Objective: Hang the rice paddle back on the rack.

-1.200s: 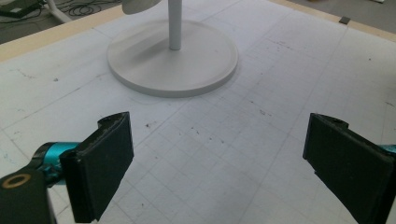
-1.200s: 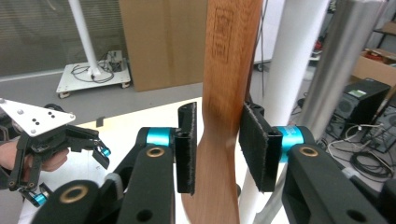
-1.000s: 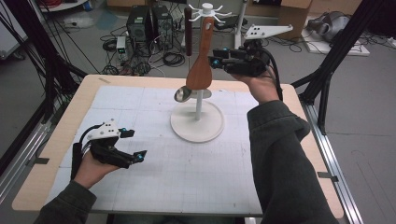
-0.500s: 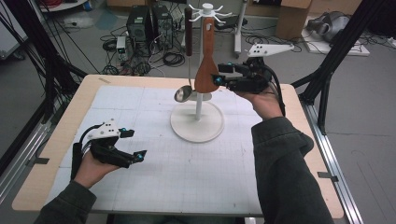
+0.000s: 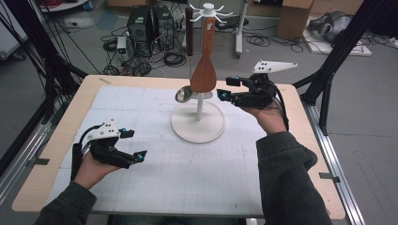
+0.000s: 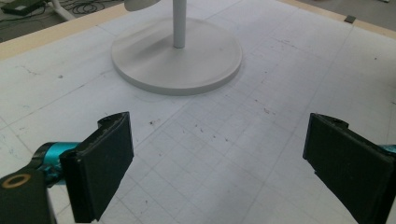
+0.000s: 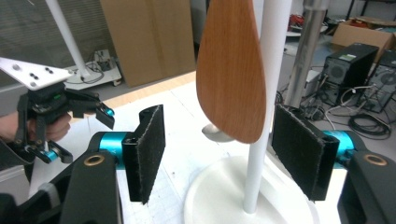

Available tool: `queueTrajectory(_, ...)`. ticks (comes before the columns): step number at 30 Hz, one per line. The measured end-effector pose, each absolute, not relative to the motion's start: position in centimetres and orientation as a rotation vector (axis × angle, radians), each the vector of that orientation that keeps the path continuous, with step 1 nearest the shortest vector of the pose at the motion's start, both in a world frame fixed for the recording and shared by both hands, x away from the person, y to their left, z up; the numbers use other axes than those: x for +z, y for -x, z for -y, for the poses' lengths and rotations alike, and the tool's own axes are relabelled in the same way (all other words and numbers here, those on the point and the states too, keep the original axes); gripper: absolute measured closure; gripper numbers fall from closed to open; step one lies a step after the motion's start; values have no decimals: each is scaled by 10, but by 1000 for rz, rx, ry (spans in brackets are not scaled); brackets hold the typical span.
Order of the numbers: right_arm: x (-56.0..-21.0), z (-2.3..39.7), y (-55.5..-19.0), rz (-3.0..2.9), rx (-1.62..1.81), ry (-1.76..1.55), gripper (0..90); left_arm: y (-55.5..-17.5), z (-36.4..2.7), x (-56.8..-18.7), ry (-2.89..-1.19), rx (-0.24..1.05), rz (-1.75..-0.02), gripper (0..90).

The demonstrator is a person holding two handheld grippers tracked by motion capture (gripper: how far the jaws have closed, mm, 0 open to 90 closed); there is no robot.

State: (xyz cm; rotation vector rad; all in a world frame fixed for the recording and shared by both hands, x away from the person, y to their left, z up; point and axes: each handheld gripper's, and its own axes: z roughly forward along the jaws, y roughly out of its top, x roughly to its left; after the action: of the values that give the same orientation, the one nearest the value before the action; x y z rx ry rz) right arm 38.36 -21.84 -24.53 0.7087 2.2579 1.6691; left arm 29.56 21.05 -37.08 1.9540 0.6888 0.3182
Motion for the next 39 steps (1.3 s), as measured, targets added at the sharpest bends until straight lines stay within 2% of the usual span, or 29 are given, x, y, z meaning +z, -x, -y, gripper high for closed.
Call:
queueTrajectory(18,-285,228,-369,-2253,1630,-780,206,-297,-212,-372,-1960,328,-701,74)
queueTrajectory(39,-344,228,-352,-2335,1660,-825,181,-298,-216,-373,-1952,333,-720,66)
